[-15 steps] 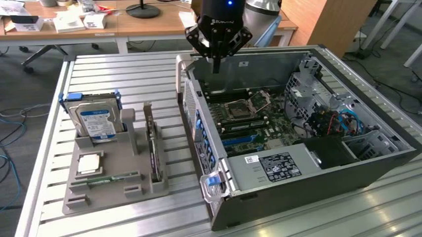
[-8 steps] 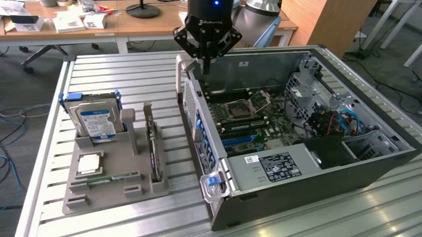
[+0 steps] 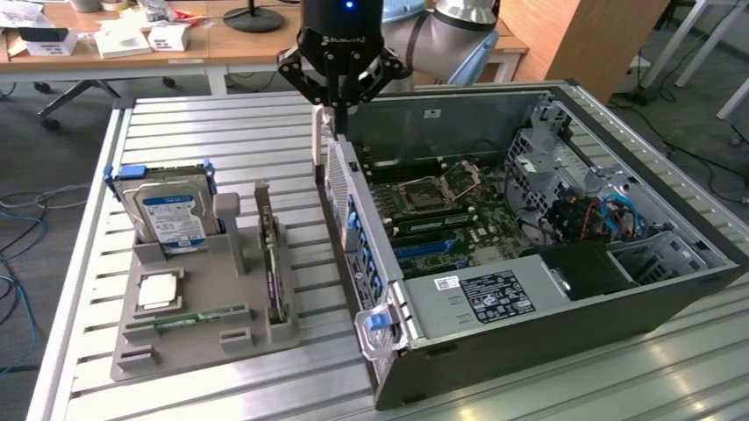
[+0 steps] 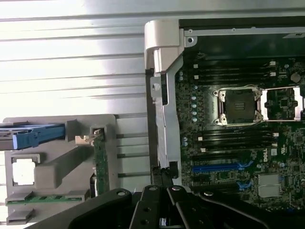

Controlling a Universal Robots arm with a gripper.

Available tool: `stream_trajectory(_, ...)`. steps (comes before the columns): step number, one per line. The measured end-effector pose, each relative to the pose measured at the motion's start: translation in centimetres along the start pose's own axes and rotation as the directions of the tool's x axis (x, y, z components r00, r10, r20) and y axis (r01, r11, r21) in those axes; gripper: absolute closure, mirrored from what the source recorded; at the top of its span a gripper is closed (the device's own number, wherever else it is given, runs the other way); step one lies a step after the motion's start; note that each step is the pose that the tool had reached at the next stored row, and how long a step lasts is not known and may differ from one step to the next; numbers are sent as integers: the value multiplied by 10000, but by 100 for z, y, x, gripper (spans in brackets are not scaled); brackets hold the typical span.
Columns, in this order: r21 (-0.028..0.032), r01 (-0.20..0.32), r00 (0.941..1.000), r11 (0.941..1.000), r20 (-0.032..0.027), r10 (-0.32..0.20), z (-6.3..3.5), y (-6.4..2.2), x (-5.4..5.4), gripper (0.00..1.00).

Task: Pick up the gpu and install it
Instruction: 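Reach for the gpu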

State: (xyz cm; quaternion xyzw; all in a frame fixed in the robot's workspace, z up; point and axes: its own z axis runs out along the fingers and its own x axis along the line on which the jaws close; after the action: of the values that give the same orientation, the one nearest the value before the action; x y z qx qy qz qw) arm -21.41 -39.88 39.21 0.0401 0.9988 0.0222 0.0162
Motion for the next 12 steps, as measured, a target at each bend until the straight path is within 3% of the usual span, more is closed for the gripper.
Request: stream_trajectory(12, -1, -30, 10000, 10000, 28, 30, -10, -29, 364, 89)
